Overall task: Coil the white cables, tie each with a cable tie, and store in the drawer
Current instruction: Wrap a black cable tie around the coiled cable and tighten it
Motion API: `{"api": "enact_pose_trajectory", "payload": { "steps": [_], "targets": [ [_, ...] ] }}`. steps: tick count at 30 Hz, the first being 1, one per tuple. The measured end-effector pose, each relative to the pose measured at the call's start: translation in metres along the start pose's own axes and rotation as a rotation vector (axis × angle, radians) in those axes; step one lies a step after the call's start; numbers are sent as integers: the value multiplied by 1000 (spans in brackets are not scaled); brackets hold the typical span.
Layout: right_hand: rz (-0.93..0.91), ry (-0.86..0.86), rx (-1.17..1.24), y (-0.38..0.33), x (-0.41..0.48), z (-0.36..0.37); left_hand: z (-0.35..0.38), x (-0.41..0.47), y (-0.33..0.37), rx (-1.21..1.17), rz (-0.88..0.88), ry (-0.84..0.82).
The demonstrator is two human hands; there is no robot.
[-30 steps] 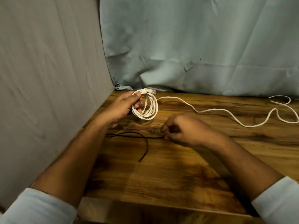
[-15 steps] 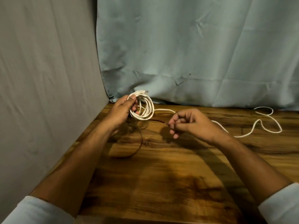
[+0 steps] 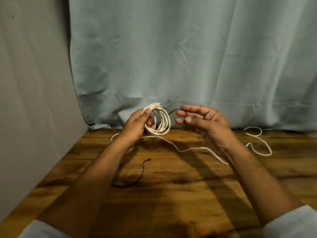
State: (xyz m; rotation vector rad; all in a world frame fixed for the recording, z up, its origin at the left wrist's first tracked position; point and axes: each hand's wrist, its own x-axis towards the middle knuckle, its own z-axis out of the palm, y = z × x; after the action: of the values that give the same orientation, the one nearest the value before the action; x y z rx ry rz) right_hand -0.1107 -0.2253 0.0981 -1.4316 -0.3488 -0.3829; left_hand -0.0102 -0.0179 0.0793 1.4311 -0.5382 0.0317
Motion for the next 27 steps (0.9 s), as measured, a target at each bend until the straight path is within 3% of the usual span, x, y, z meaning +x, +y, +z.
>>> {"api": "enact_pose_trajectory", "payload": {
  "steps": [5, 12, 22, 27],
  "targets": [
    [-174, 219, -156, 1, 19, -11, 23, 21, 4, -5, 40, -42],
    [-267, 285, -101, -6, 48, -8, 38, 43, 1, 33, 74, -43],
    [2, 157, -270, 31, 70, 9, 34, 59, -10, 199, 192, -58],
    [80, 237, -234, 42, 72, 8, 38, 57, -13, 348, 236, -38]
  ]
}}
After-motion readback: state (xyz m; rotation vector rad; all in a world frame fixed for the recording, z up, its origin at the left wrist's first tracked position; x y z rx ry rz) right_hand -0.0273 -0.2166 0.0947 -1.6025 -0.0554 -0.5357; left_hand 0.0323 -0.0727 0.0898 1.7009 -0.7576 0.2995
